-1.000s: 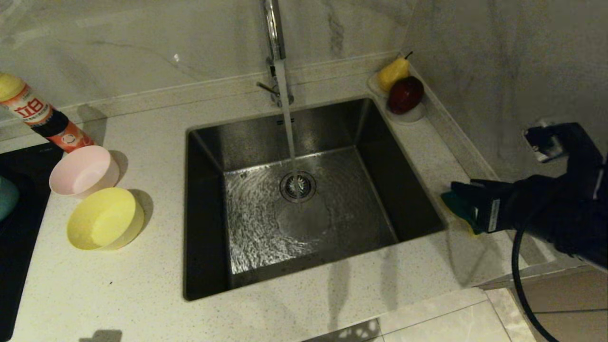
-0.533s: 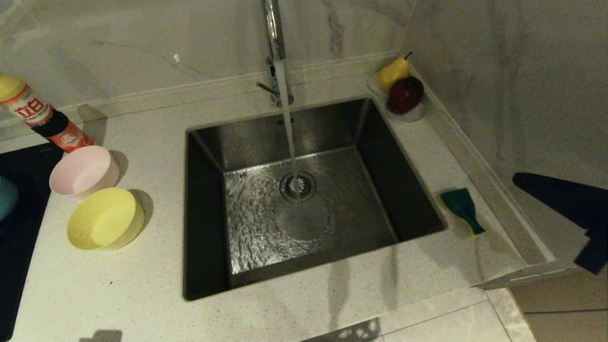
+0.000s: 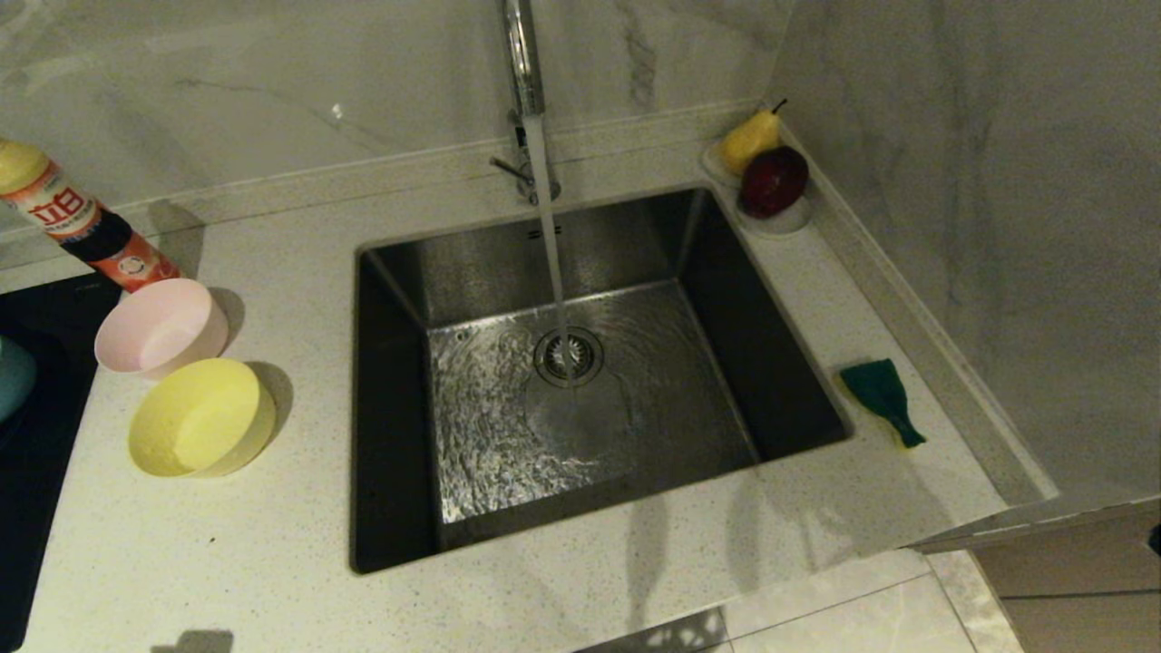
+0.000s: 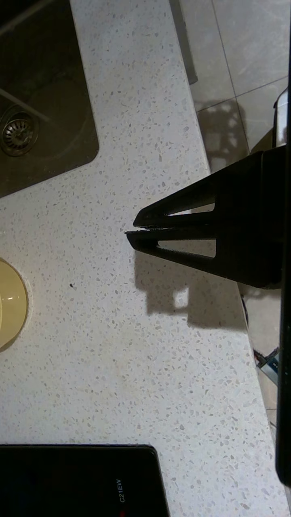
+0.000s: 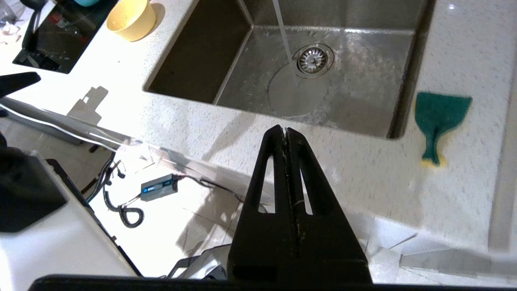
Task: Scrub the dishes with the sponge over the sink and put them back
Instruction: Turn off the faucet
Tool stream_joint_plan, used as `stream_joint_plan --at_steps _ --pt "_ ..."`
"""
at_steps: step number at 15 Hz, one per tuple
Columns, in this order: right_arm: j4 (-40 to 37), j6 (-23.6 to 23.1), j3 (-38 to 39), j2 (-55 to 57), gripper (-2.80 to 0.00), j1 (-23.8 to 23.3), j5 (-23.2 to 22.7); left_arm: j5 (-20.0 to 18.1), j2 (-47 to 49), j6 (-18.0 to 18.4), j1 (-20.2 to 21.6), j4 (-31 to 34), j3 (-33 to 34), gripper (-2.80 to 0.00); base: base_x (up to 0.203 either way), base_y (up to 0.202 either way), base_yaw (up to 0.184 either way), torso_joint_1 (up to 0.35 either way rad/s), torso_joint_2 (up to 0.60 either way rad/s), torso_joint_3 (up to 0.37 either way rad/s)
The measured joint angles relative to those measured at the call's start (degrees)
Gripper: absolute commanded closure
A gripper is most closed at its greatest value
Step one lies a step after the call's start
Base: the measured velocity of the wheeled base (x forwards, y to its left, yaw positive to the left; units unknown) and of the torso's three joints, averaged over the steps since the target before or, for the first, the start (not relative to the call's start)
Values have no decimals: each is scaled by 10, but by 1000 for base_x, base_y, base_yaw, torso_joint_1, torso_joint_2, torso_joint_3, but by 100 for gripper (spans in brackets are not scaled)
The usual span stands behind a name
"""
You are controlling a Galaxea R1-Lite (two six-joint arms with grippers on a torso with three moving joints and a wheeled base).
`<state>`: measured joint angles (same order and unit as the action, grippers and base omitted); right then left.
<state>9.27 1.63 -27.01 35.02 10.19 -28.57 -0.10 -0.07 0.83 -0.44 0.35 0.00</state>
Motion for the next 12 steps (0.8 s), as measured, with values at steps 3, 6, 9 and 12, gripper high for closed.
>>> stream_joint_plan --at_steps 3,6,9,12 --pt "-5 3 46 -72 0 -49 -33 0 0 0 0 0 0 0 0 0 0 0 0 0" --pt "-37 3 76 -134 0 -71 -42 0 0 0 0 0 0 0 0 0 0 0 0 0" --pt "-63 -3 109 -206 0 -92 -20 0 0 0 0 0 0 0 0 0 0 0 0 0" --pt "-65 -10 173 -268 0 -103 54 0 0 0 0 0 0 0 0 0 0 0 0 0"
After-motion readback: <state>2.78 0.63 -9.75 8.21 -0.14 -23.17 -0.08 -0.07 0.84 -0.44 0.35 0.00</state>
